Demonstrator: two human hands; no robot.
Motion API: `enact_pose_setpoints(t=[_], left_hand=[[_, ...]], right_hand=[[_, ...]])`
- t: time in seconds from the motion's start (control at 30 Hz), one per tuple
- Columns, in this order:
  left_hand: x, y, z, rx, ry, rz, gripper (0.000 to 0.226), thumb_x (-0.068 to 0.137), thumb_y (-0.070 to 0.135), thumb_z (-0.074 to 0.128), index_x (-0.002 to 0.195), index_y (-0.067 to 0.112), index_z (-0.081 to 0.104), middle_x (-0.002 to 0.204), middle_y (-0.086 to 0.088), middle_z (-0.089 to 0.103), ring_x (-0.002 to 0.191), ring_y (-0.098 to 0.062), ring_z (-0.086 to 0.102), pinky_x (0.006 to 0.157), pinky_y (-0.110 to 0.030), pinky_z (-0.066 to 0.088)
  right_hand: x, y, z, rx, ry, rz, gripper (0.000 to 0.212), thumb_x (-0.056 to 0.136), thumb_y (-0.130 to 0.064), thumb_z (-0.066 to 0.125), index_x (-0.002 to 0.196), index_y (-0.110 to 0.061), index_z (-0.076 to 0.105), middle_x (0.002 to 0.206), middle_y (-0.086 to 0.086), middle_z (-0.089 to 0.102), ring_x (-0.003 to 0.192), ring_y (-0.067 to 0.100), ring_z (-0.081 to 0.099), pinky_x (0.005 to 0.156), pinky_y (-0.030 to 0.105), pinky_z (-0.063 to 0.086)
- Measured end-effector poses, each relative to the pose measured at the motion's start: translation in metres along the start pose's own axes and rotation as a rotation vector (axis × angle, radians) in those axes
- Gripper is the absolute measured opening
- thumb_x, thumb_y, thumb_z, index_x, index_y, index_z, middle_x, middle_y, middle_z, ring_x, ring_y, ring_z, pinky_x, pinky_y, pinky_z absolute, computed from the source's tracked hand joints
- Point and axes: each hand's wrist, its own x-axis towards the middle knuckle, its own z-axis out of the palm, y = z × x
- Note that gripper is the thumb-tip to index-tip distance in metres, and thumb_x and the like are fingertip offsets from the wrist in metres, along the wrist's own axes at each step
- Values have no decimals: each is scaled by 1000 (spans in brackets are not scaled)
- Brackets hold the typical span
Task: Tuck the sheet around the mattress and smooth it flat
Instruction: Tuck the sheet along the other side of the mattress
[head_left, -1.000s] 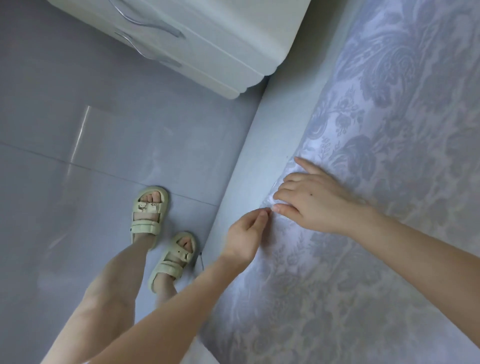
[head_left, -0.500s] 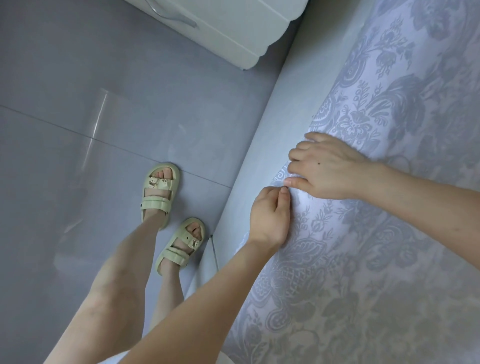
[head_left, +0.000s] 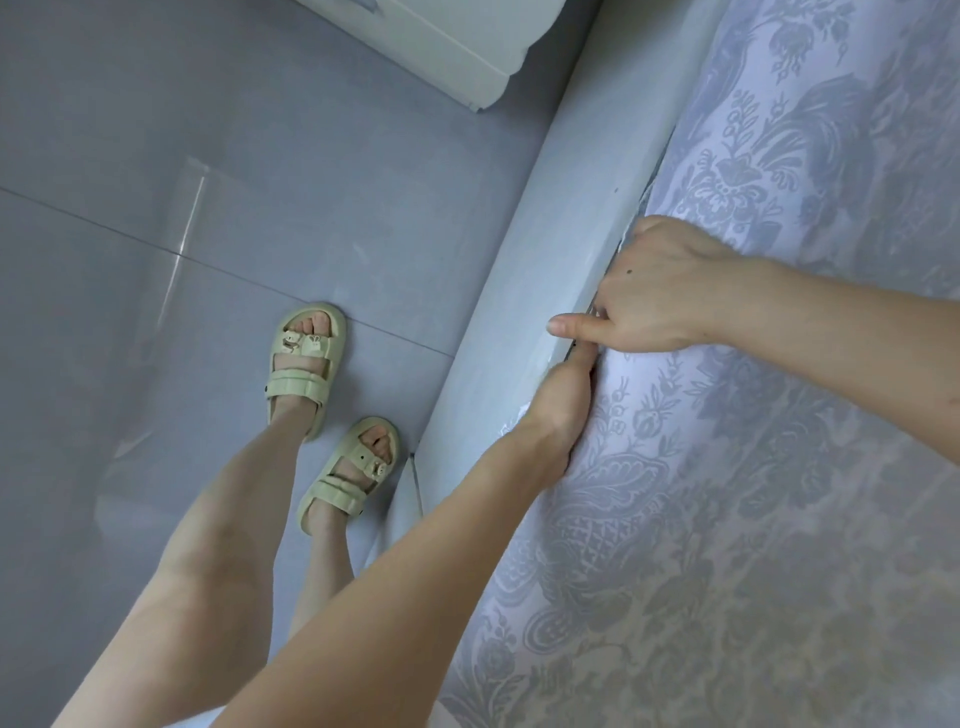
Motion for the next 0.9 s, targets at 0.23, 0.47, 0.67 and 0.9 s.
enact_pose_setpoints(t=[0.23, 0.47, 0.67, 0.9], left_hand=[[-4, -6, -20, 187, -91, -28, 67, 93, 63, 4, 134, 35, 49, 127, 13, 57, 111, -6, 52, 92, -19, 36], [-17, -43, -66, 373, -37, -263, 82, 86, 72, 1, 130, 29, 54, 133, 6, 55, 121, -16, 51, 107, -37, 36], [-34, -66, -71, 390, 67, -331, 80, 88, 71, 4, 128, 26, 56, 125, 4, 60, 118, -16, 54, 97, -36, 40], [-53, -96, -90, 411, 87, -328, 82, 90, 67, 2, 134, 18, 52, 133, -1, 56, 121, -18, 52, 95, -31, 41]], right_hand=[[28, -6, -21, 131, -443, 233, 88, 85, -75, 2, 138, -20, 47, 149, 8, 39, 136, 28, 35, 106, 36, 27], [40, -20, -25, 162, -606, 243, 83, 88, -73, 5, 146, -21, 34, 154, 6, 31, 139, 26, 31, 110, 36, 25], [28, -104, -2, 451, -725, 140, 82, 90, -71, 7, 140, -17, 44, 148, 8, 41, 135, 26, 38, 105, 34, 28], [15, -116, 0, 476, -392, 166, 86, 89, -71, 7, 96, -14, 71, 100, 4, 66, 103, 24, 59, 86, 33, 37]])
